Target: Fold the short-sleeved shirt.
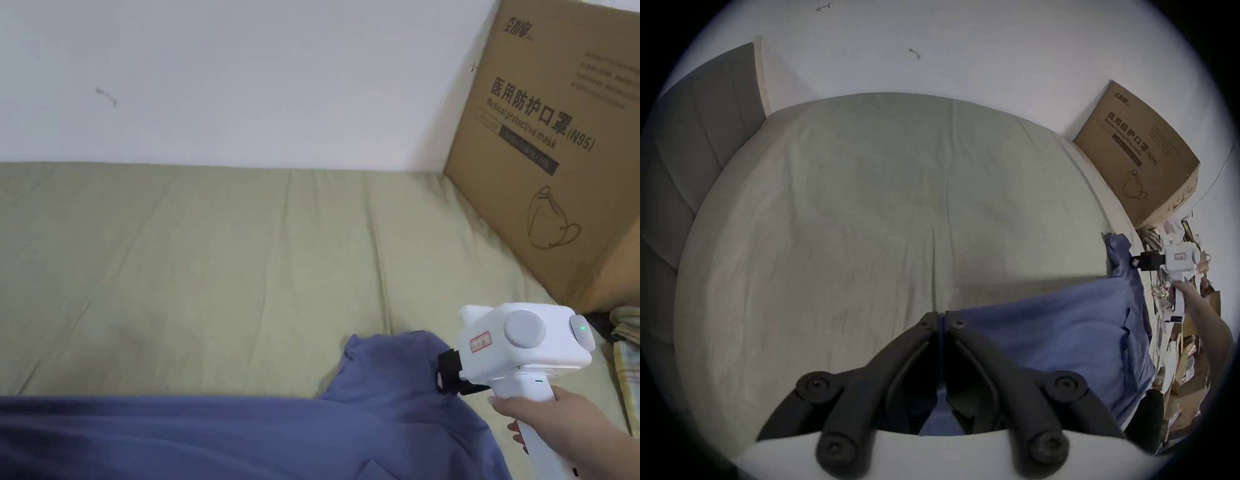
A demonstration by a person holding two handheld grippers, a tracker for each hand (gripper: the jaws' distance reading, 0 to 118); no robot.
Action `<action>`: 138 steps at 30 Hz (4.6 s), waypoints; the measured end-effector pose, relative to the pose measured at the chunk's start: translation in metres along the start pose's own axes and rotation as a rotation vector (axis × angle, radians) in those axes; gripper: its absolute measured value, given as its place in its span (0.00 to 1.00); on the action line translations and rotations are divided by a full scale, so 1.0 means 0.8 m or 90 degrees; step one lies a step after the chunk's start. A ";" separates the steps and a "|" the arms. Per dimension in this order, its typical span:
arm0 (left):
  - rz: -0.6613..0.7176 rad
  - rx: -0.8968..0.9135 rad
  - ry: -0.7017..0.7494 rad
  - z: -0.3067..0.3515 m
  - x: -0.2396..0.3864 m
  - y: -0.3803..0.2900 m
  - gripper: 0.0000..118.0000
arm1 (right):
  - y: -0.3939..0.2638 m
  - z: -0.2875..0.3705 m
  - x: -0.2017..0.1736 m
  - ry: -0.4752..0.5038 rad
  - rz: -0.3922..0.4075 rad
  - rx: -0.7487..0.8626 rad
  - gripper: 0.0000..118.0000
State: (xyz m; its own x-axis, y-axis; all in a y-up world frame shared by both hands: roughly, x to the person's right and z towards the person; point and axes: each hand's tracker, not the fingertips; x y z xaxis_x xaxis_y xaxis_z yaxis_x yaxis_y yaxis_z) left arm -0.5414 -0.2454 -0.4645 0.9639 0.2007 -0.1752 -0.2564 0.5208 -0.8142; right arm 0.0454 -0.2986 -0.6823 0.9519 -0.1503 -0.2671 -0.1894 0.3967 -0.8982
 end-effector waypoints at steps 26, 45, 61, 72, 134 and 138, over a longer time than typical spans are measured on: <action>-0.057 0.336 -0.016 0.389 0.079 0.084 0.01 | 0.046 0.499 -0.068 0.062 0.033 0.482 0.02; -0.074 0.498 0.079 0.346 0.099 0.323 0.01 | 0.318 0.563 -0.149 -0.059 0.017 0.662 0.02; -0.009 0.102 0.031 0.026 0.040 0.058 0.01 | 0.027 0.079 -0.054 -0.041 0.028 0.165 0.02; -0.060 -0.081 0.022 0.072 -0.002 -0.227 0.01 | -0.270 0.108 0.062 -0.006 0.036 -0.010 0.02; 0.118 0.027 0.053 0.198 0.072 -0.283 0.01 | -0.320 0.137 0.049 -0.054 0.014 -0.052 0.75; 0.113 0.024 0.052 0.201 0.069 -0.277 0.01 | -0.328 0.138 0.040 -0.029 0.068 -0.083 0.04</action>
State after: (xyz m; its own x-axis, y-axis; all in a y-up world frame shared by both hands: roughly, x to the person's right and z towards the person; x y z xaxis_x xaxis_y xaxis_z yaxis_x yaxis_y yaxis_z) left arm -0.4432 -0.2164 -0.2051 0.9057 0.2249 -0.3592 -0.4235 0.5140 -0.7460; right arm 0.1522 -0.3081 -0.4165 0.9340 -0.0714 -0.3500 -0.3168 0.2868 -0.9041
